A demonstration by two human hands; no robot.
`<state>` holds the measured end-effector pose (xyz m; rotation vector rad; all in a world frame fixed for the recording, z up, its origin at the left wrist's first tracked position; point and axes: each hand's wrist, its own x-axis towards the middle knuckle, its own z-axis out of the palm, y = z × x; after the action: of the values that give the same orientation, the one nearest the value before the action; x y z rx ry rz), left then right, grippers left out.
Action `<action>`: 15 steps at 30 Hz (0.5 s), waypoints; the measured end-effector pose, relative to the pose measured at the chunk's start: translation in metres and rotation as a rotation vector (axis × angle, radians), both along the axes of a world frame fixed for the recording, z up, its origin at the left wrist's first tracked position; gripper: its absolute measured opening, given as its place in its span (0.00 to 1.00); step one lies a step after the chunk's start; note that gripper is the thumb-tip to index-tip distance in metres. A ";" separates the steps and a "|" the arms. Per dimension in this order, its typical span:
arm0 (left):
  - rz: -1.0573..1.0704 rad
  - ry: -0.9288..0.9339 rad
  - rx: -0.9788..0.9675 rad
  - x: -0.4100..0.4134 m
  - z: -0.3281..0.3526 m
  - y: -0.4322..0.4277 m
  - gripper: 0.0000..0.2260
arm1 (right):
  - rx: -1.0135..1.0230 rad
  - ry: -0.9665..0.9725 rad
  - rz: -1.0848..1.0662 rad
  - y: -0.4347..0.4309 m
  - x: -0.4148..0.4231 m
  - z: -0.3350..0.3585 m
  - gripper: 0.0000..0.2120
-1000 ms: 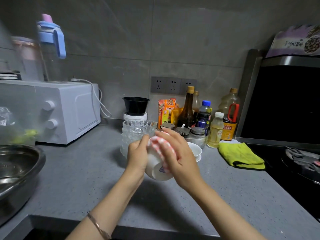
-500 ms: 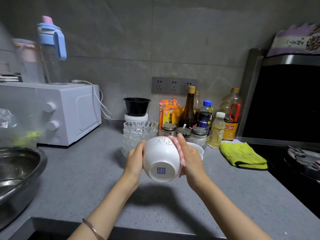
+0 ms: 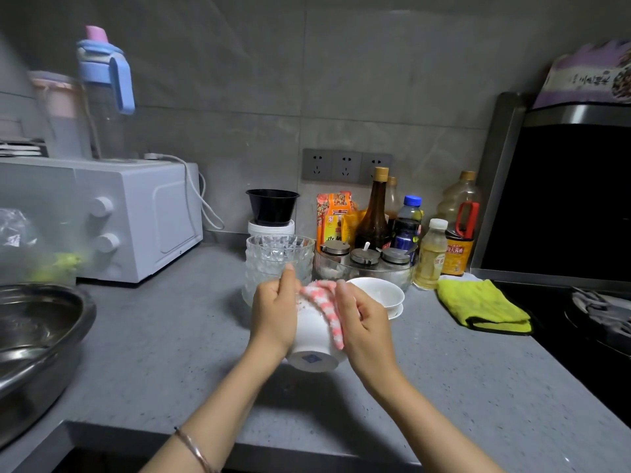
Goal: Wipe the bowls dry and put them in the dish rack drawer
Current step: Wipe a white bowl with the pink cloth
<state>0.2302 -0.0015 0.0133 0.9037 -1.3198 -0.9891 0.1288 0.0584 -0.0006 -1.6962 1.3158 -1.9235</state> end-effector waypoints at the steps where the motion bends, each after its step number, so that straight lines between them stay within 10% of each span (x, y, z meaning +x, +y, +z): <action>1: 0.005 0.016 0.028 0.001 0.000 0.001 0.24 | -0.013 -0.016 0.007 0.001 0.000 -0.002 0.18; 5: 0.042 0.189 0.212 0.003 0.005 0.002 0.19 | -0.077 0.006 -0.021 0.007 0.001 -0.014 0.17; 12: -0.088 0.288 0.308 -0.001 0.008 0.006 0.15 | -0.265 0.693 -0.251 0.005 0.000 -0.012 0.19; 15: -0.110 0.225 0.284 0.001 0.009 0.006 0.14 | -0.120 0.563 -0.156 0.005 -0.004 0.008 0.20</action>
<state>0.2308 0.0048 0.0221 0.9078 -1.0633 -1.3484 0.1247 0.0636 0.0071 -2.3774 1.5785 -1.6894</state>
